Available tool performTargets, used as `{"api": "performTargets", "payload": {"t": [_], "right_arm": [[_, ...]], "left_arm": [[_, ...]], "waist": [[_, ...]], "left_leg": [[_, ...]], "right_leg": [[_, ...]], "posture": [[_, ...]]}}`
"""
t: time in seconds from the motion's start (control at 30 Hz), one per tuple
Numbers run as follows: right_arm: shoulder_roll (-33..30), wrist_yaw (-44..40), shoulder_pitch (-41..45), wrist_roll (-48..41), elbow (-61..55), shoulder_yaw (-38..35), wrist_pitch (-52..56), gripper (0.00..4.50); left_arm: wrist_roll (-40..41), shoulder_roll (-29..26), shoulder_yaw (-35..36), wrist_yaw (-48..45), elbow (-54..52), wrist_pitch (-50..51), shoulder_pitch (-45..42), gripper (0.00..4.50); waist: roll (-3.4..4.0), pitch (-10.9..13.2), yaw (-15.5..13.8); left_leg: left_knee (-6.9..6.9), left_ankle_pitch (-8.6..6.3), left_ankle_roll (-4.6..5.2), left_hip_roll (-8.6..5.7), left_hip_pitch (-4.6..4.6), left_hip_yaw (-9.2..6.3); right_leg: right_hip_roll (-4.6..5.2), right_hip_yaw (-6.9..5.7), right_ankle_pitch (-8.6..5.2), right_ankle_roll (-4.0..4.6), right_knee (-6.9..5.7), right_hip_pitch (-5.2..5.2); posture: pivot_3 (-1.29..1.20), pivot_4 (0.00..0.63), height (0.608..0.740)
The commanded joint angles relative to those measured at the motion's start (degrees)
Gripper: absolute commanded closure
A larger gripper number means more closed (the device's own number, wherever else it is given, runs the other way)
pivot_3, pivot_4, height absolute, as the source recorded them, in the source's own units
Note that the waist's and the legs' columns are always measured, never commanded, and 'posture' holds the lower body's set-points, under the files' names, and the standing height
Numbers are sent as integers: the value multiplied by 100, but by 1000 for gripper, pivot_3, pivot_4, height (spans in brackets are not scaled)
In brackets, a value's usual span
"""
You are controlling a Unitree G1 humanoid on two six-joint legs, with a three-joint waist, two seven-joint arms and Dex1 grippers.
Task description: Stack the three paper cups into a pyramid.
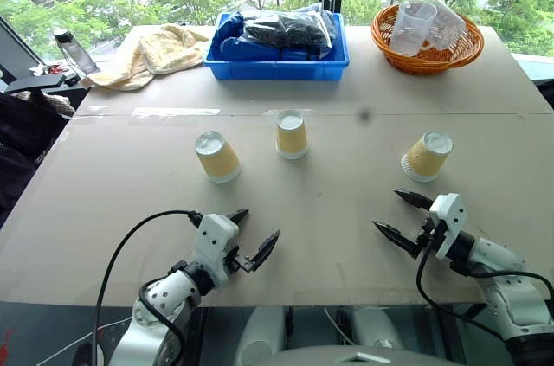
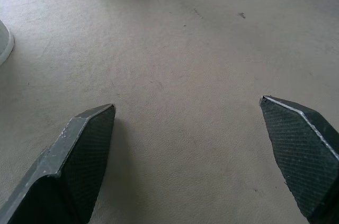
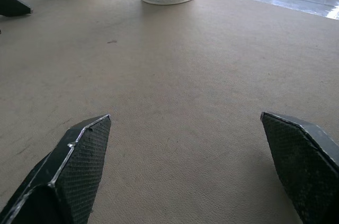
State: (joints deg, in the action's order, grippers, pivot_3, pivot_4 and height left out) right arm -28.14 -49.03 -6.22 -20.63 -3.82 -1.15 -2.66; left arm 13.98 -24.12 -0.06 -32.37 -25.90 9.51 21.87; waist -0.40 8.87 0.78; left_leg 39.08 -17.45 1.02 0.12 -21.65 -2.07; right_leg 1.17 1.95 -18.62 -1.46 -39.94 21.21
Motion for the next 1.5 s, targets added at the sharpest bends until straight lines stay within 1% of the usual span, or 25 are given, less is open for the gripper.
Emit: {"api": "performTargets", "payload": {"t": [0.03,0.17,0.53,0.6,0.7,0.8,0.9,0.97,1.03,1.13,1.33,1.5], "right_arm": [[60,-149,-153,-45,31,-96,-291,0],[169,-112,-222,-96,-18,-120,-447,0],[172,-71,-211,-183,36,-259,-459,0],[179,0,-211,-200,39,-339,-471,0],[263,257,-194,-314,100,-655,-492,0],[346,604,-121,-452,76,-1016,-405,0],[357,952,45,-471,124,-1377,-407,0],[372,1111,173,-481,136,-1496,-360,0],[377,1247,400,-508,182,-1567,-280,0],[373,1264,648,-502,241,-1538,-220,0],[417,1308,1130,-512,650,-1560,-100,0],[457,1267,1397,-603,906,-1574,-55,0]], "left_arm": [[98,-55,53,-178,19,-230,-75,15],[274,-71,121,-355,63,-332,-227,15],[356,-90,117,-439,36,-290,-432,15],[387,-101,106,-449,-3,-245,-486,15],[557,-156,58,-526,-202,-101,-616,15],[890,-284,55,-660,-522,177,-896,15],[1596,-602,250,-936,-854,666,-1556,15],[1855,-818,340,-1084,-928,866,-1849,15],[2238,-1095,493,-1292,-973,1106,-2329,15],[2605,-1382,620,-1445,-1011,1368,-2777,15],[2693,-1709,664,-1622,-1020,1578,-2991,15],[2769,-1771,774,-1606,-1078,1639,-2980,15]], "waist": [[0,0,0],[0,0,-11],[1,0,-3],[1,0,-5],[2,1,-12],[2,1,-15],[3,1,-15],[8,-2,4],[10,0,22],[13,1,24],[13,3,7],[16,5,7]], "left_leg": [[0,0,0,0,0,0],[0,0,0,0,-2,-9],[-1,0,0,0,-3,-8],[-1,0,0,0,-4,-8],[-1,0,0,0,-5,-9],[-1,0,0,0,-7,-9],[-1,1,-1,-1,-7,-10],[-1,1,-2,-1,-6,-12],[-3,2,-3,-1,-5,-7],[-4,3,-6,-1,-7,-7],[-4,12,-20,-1,-12,-5],[-4,5,-9,-1,-11,-6]], "right_leg": [[0,0,0,0,0,0],[0,-10,0,0,1,0],[3,-11,0,1,3,-1],[3,-11,0,1,4,0],[3,-13,0,1,3,0],[4,-13,0,1,3,1],[4,-16,0,1,0,0],[3,-17,1,2,-1,0],[0,-12,1,1,0,1],[-3,-12,1,2,-1,6],[-2,-13,1,1,7,7],[-2,-13,1,2,4,7]], "posture": [[0,150,740],[0,150,740],[0,150,740],[0,150,740],[0,150,740],[0,150,740],[0,150,740],[0,150,740],[0,150,740],[0,150,740],[0,150,740],[0,150,740]]}}
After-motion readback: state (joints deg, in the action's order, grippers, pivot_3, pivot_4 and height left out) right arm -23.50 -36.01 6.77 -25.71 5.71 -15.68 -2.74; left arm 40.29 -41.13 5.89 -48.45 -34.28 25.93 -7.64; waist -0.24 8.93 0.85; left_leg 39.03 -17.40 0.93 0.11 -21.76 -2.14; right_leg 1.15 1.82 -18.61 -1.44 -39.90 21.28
